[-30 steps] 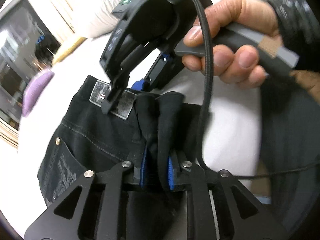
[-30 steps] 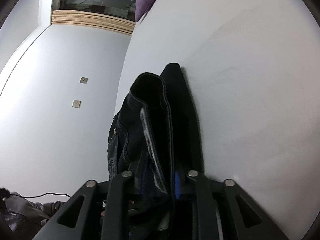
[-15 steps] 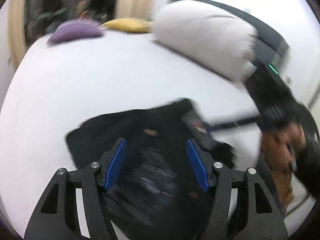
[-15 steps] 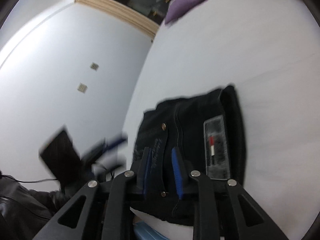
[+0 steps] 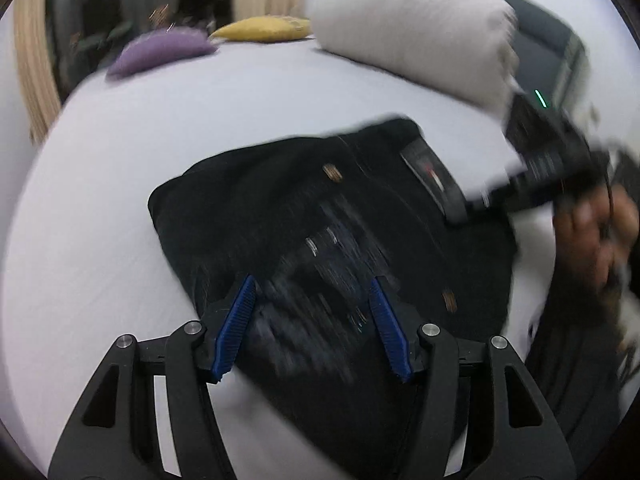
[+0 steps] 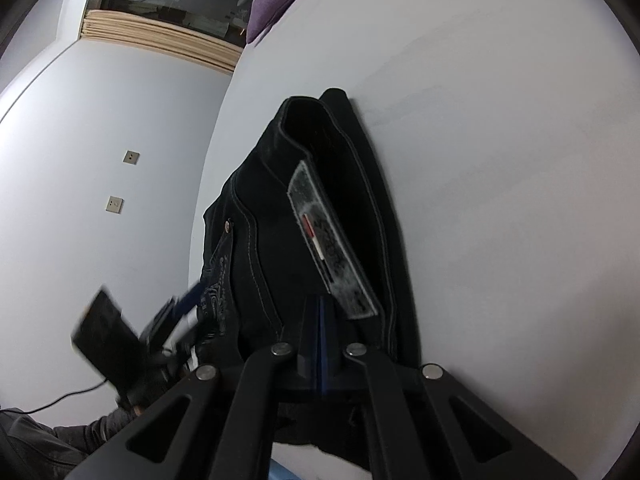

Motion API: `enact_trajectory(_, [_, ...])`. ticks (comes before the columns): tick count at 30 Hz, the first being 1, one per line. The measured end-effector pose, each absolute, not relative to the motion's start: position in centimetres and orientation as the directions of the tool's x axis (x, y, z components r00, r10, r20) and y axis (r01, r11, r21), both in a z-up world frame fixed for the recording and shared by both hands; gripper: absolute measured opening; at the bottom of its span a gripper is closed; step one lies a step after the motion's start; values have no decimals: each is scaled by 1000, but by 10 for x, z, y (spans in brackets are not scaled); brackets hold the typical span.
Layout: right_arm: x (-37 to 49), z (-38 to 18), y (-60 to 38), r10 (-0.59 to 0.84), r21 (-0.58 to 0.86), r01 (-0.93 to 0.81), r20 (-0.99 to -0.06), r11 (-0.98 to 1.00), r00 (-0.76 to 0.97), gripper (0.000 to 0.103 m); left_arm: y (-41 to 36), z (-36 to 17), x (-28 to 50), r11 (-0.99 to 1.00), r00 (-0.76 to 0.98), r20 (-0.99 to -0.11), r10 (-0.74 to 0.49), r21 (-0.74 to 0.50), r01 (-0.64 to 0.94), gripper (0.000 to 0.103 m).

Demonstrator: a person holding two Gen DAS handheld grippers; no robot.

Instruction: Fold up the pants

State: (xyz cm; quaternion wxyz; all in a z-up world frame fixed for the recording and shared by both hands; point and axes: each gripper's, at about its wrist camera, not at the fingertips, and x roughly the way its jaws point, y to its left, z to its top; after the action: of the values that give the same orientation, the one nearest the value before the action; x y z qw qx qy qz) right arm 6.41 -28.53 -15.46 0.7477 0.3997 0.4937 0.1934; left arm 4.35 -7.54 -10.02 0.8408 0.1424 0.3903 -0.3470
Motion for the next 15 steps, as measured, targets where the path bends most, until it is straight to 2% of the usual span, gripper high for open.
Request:
enact_trajectory(6, [35,-139,-281,645,767,82,-588,637,488,0,-71,-125,-2,660,540,-736,-409,170,732,60])
enact_trajectory(12, [20,-158,-289,651,808,92,-531,582,543,0,-77,-137,-3,665,556,-727,-402,185,723,63])
enact_trajectory(15, [19,-148,-290,633,778,90,-567,622,526,1,-70,-124,4,667,516,-744,-425,128,734,63])
